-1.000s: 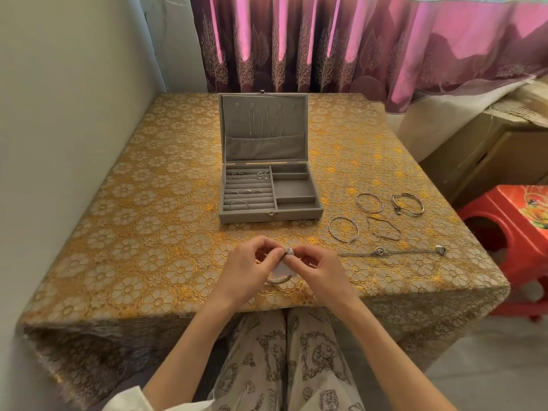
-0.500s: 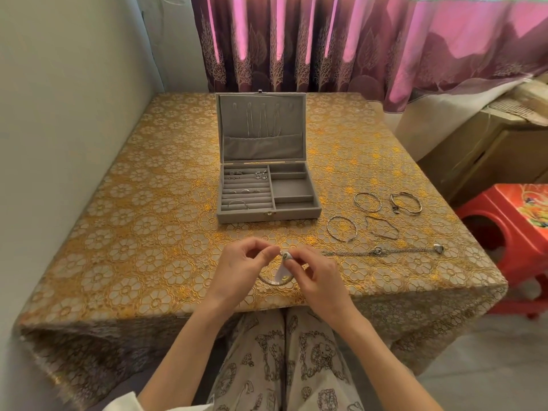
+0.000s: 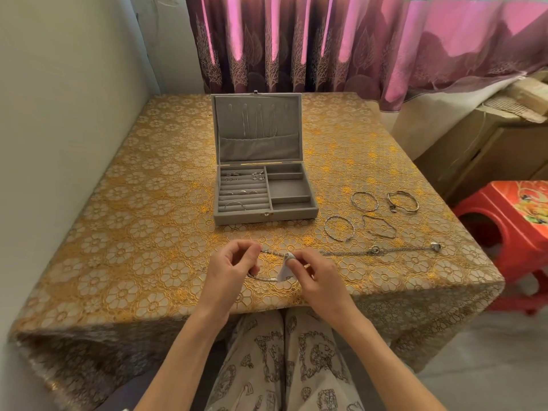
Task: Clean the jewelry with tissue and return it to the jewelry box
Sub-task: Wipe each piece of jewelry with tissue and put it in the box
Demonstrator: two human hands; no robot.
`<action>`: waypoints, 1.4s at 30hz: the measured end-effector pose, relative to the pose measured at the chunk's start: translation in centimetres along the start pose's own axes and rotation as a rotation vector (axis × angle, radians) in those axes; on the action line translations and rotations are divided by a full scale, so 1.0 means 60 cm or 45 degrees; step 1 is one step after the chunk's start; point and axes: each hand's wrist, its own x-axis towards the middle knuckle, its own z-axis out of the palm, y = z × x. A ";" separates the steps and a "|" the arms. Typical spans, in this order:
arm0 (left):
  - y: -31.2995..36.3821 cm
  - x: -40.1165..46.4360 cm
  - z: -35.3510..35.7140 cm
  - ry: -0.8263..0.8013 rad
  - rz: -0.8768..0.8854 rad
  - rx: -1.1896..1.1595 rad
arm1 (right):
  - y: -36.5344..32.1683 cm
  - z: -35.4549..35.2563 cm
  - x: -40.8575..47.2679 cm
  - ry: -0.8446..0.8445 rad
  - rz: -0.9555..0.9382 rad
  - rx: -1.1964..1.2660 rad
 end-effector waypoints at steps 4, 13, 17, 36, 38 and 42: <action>0.013 0.004 0.001 -0.289 0.011 0.192 | -0.018 -0.011 0.016 -0.034 -0.174 -0.130; 0.035 0.002 0.007 -0.351 0.100 0.177 | -0.018 -0.010 0.015 -0.072 -0.255 -0.140; 0.038 0.001 0.000 -0.244 -0.059 -0.210 | -0.003 -0.004 0.002 -0.047 -0.172 -0.087; 0.040 0.003 0.006 -0.385 0.041 0.301 | -0.018 -0.015 0.012 -0.044 -0.330 -0.219; 0.037 0.002 0.006 -0.357 -0.008 0.160 | -0.019 -0.011 0.011 -0.012 -0.342 -0.247; 0.040 -0.007 0.006 -0.284 -0.070 -0.168 | -0.018 -0.004 0.011 0.017 -0.342 -0.222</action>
